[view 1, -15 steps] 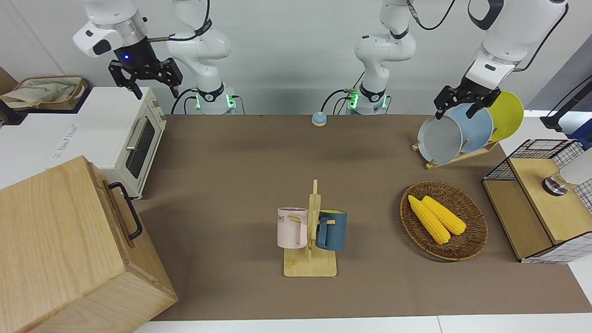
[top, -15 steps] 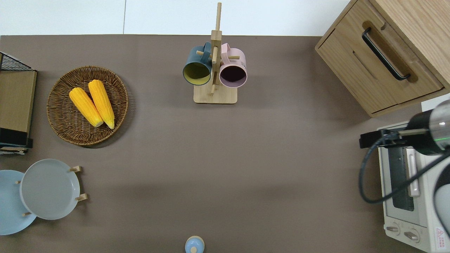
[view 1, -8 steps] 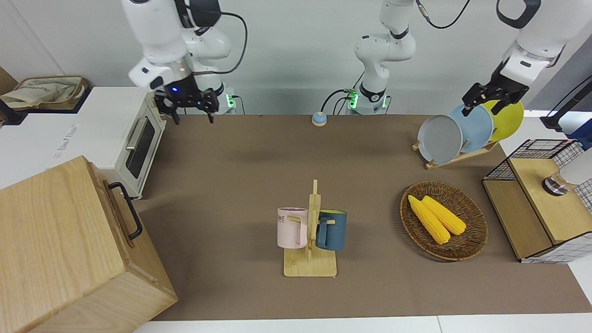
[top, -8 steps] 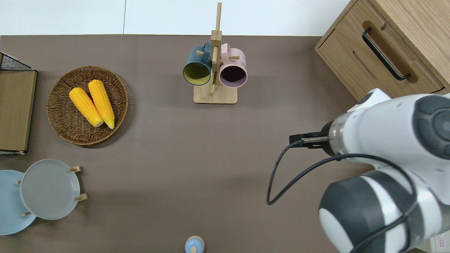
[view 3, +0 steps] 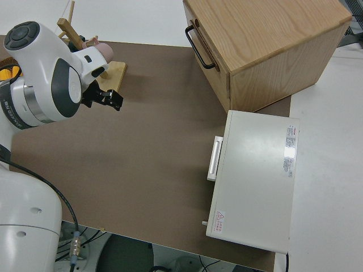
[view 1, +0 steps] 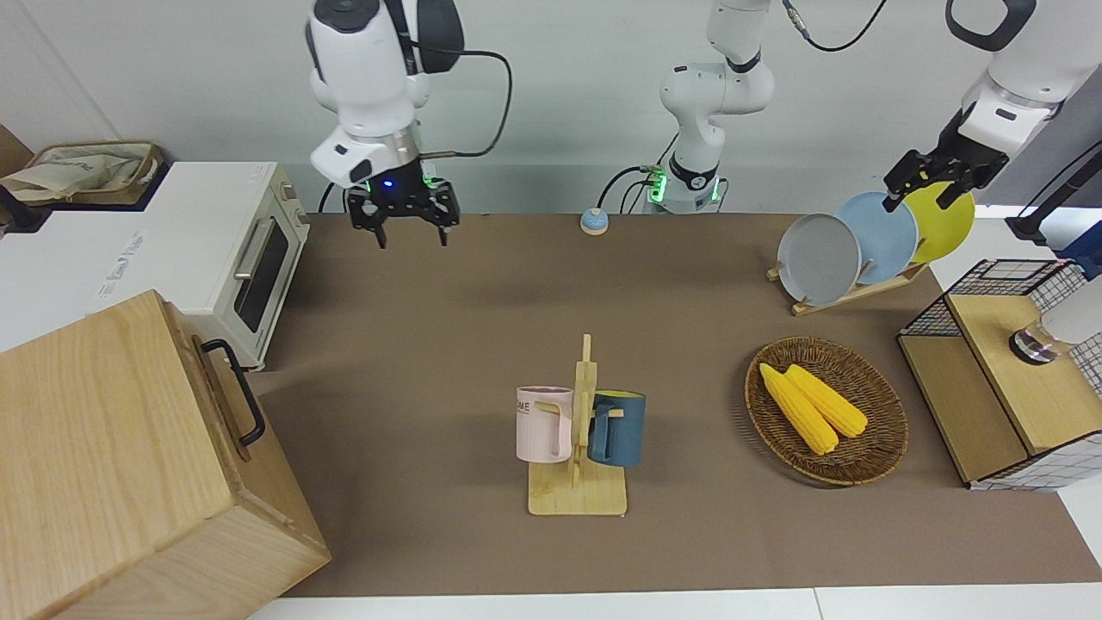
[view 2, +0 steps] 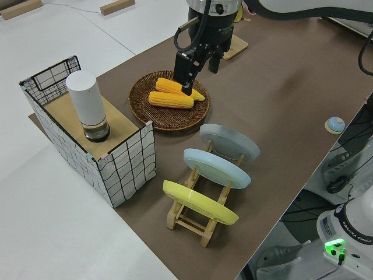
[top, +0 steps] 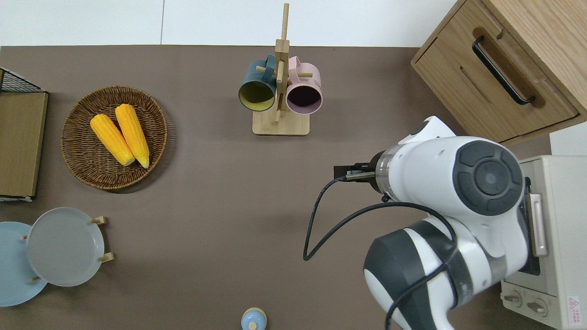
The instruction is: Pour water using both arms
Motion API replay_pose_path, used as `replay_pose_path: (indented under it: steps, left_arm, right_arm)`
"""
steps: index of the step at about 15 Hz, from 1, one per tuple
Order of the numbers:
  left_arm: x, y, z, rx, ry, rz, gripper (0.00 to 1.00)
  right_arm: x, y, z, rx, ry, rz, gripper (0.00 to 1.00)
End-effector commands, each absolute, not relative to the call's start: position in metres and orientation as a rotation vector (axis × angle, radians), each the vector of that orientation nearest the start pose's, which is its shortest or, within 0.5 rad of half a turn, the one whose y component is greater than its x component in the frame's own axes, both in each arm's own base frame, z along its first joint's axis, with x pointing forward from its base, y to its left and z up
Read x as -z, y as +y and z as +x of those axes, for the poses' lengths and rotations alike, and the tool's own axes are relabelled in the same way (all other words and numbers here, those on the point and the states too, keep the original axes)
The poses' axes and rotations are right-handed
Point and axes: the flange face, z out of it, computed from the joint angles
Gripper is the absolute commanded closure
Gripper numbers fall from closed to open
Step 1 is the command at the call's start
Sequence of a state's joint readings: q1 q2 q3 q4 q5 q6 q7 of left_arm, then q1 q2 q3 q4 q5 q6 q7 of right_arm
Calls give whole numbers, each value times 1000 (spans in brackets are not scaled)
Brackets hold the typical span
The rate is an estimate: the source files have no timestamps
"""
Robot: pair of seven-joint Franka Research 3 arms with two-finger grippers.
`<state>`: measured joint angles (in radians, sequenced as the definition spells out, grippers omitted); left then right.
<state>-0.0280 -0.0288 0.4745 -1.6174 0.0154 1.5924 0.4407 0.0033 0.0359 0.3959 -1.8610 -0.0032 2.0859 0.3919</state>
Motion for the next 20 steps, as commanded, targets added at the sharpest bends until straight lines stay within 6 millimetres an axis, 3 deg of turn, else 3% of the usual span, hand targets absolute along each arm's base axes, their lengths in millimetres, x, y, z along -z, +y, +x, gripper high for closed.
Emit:
replay_pose_path:
  steps: [1, 3, 7, 12, 15, 18, 20]
  left_arm:
    - [-622, 266, 490, 92, 25, -3107, 9]
    - [-624, 274, 495, 162, 29, -3076, 9]
    - [-622, 309, 496, 315, -10, -3037, 9]
    - [-617, 333, 500, 492, -76, -3009, 7]
    - [-616, 342, 509, 632, -111, -2996, 9]
    - [-601, 362, 514, 745, -115, -2983, 7]
    - [-580, 371, 521, 858, -120, -3001, 7]
  right_arm:
    - [-478, 253, 563, 348, -43, -3070, 15]
    - [-471, 264, 571, 365, -83, -3070, 19]
    - [-457, 268, 593, 565, -205, -3064, 19]
    - [-477, 284, 628, 727, -281, -3036, 19]
    - [-479, 282, 635, 803, -312, -3015, 19]
    - [-465, 284, 639, 841, -403, -3039, 19]
    - [-458, 286, 640, 868, -454, -3045, 19]
